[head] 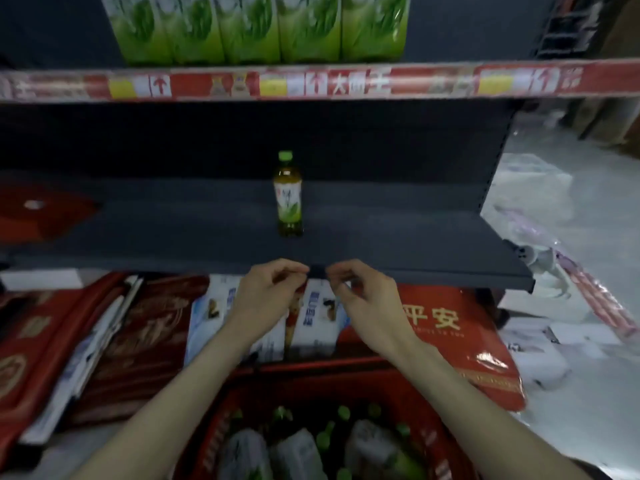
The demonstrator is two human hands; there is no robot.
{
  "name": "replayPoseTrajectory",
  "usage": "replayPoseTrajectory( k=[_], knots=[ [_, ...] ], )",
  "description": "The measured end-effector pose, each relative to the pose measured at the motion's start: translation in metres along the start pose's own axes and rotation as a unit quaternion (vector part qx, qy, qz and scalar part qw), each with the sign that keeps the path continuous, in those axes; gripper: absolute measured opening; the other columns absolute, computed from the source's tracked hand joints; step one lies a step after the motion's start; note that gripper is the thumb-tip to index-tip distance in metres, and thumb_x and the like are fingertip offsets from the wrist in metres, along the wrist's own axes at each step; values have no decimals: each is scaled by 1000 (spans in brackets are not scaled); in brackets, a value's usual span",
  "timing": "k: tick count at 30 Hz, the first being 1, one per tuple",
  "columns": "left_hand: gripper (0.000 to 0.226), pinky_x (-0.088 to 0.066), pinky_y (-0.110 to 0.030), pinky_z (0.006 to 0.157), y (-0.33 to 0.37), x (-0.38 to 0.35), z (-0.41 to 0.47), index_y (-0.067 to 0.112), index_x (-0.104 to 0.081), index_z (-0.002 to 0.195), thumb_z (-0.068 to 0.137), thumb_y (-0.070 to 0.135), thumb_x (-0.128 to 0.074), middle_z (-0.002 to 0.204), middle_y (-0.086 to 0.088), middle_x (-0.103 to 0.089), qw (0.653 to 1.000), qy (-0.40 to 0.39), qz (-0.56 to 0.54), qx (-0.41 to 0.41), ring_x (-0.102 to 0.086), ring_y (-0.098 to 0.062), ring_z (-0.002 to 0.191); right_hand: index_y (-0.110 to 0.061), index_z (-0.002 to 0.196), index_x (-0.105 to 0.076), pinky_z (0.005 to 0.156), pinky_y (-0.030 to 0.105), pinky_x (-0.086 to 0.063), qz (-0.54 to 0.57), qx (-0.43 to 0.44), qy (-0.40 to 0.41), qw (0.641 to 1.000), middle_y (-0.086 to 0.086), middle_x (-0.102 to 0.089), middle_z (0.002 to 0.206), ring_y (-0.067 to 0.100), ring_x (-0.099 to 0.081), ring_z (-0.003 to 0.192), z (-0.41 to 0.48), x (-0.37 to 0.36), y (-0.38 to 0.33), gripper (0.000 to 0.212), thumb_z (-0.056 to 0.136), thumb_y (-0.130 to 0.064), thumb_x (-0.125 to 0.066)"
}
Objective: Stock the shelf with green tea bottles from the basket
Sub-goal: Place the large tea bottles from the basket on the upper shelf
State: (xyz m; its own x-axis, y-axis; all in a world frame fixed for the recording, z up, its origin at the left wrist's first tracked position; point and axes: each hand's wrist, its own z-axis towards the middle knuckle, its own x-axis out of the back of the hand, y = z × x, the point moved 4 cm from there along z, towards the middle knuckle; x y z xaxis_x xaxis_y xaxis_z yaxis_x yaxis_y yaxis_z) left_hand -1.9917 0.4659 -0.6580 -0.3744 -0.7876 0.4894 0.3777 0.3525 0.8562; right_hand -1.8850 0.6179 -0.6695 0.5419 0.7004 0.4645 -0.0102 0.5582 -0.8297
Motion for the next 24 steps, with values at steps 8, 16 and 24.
replayPoseTrajectory(
  k=[8,16,24],
  knots=[
    [14,-50,-25,89,-109,-9,-68,32,-78,106,100,27,-66,106,11,-75,981,-108,72,148,-69,-10,99,-22,110,-76,89,7,-46,-15,-54,-127,990,-15,-75,107,-6,-66,102,-68,-83,63,21,95,-13,-67],
    [75,-42,-28,99,-194,-21,-112,25,-28,161,97,40,-64,156,-13,-38,893,-277,243,259,-46,-29,139,-11,130,-64,87,38,-56,-90,-147,-327,929,7,-68,124,26,-65,110,-146,-151,124,33,102,-29,-60],
    [95,-33,-37,118,-233,-39,-120,14,6,166,102,47,-56,174,-16,-5,838,-330,190,391,-20,-37,157,-25,79,-50,70,32,-41,-114,-199,-387,893,11,-60,93,26,-54,85,-183,-188,136,26,101,-38,-55]
  ],
)
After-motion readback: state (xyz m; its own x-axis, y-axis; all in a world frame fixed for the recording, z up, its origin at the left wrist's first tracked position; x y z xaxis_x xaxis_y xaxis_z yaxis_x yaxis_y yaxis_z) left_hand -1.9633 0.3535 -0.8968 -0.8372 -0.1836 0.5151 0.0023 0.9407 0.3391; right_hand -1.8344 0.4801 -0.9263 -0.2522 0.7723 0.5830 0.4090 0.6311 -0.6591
